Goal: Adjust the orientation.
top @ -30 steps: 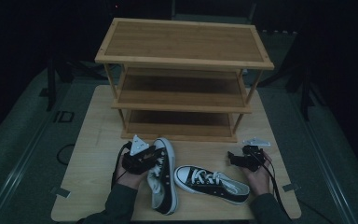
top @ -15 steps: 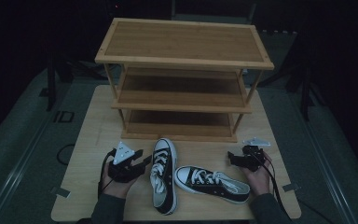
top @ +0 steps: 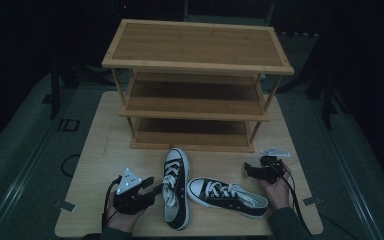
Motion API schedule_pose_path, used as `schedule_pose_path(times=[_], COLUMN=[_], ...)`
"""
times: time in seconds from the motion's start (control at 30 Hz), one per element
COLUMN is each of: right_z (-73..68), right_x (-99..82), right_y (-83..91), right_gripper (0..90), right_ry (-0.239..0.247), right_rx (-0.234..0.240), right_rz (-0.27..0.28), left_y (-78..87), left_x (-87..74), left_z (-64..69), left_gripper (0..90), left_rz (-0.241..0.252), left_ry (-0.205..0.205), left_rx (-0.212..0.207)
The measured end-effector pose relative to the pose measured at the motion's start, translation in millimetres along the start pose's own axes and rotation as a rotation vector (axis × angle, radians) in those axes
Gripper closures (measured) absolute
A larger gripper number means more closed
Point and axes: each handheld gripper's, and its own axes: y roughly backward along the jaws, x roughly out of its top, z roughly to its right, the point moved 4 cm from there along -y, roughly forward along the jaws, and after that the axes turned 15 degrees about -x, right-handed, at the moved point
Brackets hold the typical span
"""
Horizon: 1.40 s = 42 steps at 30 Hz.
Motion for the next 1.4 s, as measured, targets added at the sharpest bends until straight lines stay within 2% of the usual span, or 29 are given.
schedule_pose_path(times=[0.17,0.23,0.3,0.33,0.43,0.5,0.53,0.63,0.77,0.8,0.87,0.93,0.97,1.03,1.1,1.3,1.4], right_z=[0.0,0.1,0.1,0.1,0.1,0.1,0.1,0.1,0.1,0.1,0.1,0.1,0.1,0.1,0.1,0.2,0.2], right_x=[0.0,-0.1,-0.1,-0.1,-0.1,-0.1,-0.1,-0.1,-0.1,-0.1,-0.1,-0.1,-0.1,-0.1,-0.1,-0.1,-0.1], right_y=[0.0,0.1,0.1,0.1,0.1,0.1,0.1,0.1,0.1,0.1,0.1,0.1,0.1,0.1,0.1,0.1,0.1], right_gripper=[13.9,13.9,13.9,13.9,13.8,13.8,13.8,13.9,13.8,13.8,13.8,13.8,13.8,13.8,13.8,13.8,13.8], right_ry=[-0.001,0.001,0.001,0.001,0.001,0.001,0.001,0.001,0.001,0.0,0.001,0.001,0.001,0.001,0.001,0.002,0.001], right_rx=[0.0,-0.001,0.0,0.0,0.0,0.0,0.0,0.0,0.0,0.0,0.0,0.0,0.0,0.0,0.001,0.001,0.001], right_rz=[0.0,0.0,0.0,0.0,0.0,0.0,0.0,0.0,0.0,0.0,0.0,0.0,0.0,0.0,0.0,0.0,0.0], left_y=[-3.2,-10.9,-12.7,-17.6,-23.9,-25.3,-28.5,-31.4,-30.0,-28.3,-26.4,-27.0,-28.3,-27.3,-27.4,-26.4,-22.7], left_x=[-2.9,-8.2,-9.5,-13.2,-16.8,-17.2,-17.1,-16.2,-16.4,-15.9,-14.7,-14.5,-14.8,-13.6,-13.3,-11.0,-6.3], left_z=[6.1,8.7,8.9,8.4,7.2,6.7,6.3,7.0,6.3,5.0,3.3,2.9,3.3,2.9,2.8,-0.3,-3.0], left_gripper=[56.7,57.6,59.4,61.0,64.5,67.5,70.6,77.6,87.3,88.5,88.8,88.9,89.0,89.0,89.0,89.0,89.0], left_rz=[-0.014,-0.06,-0.068,-0.094,-0.117,-0.121,-0.126,-0.133,-0.115,-0.1,-0.081,-0.068,-0.07,-0.054,-0.055,-0.02,0.016], left_ry=[-0.007,-0.015,-0.012,0.0,0.019,0.024,0.039,0.048,0.071,0.08,0.091,0.111,0.103,0.12,0.118,0.157,0.178], left_rx=[-0.013,-0.003,-0.004,0.002,-0.008,-0.012,-0.023,-0.02,-0.012,0.005,0.015,-0.01,0.011,-0.013,-0.008,-0.023,-0.027])
